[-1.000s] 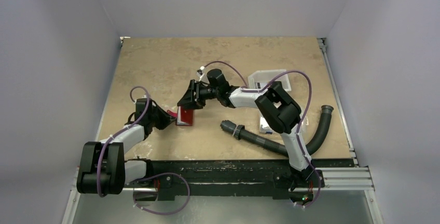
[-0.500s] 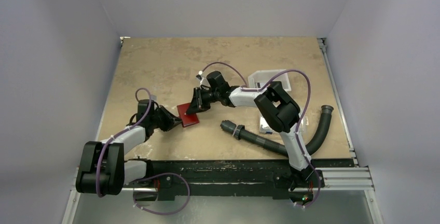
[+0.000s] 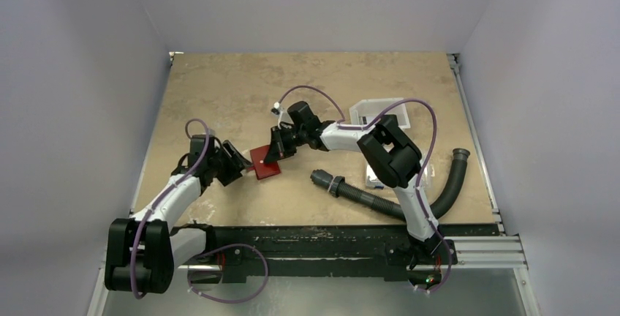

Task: Put the credit cards into the card holder
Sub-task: Close the card holder at the center of the board.

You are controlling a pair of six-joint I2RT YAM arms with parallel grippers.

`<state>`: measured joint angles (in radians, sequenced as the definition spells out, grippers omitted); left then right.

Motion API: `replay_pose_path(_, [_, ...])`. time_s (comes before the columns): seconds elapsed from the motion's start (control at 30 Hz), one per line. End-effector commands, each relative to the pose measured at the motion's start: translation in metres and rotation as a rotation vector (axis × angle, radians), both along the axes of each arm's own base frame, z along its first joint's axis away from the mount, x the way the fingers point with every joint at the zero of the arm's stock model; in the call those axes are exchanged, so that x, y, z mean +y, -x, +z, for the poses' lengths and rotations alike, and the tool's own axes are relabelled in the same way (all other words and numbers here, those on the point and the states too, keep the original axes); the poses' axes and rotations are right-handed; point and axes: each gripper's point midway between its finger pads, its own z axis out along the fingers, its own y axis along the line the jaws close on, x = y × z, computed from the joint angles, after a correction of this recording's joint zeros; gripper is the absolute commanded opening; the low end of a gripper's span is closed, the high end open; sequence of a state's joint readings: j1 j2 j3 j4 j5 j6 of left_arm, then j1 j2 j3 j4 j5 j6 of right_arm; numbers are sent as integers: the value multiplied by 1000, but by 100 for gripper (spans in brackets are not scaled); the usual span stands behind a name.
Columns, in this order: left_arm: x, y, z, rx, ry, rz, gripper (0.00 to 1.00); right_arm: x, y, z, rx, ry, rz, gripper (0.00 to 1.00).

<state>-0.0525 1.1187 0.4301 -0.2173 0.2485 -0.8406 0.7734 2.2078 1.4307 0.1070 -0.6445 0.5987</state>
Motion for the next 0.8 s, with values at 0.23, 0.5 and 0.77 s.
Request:
replay_pose_path(0.23, [16, -25, 20, -96, -131, -47, 32, -17, -3, -46, -31, 148, -11, 0])
replay_pose_path(0.5, [20, -31, 18, -98, -173, -65, 25, -13, -2, -45, -33, 150, -5, 0])
replay_pose_path(0.77, [20, -33, 24, -133, -176, -70, 17, -11, 4, -52, -26, 175, 7, 0])
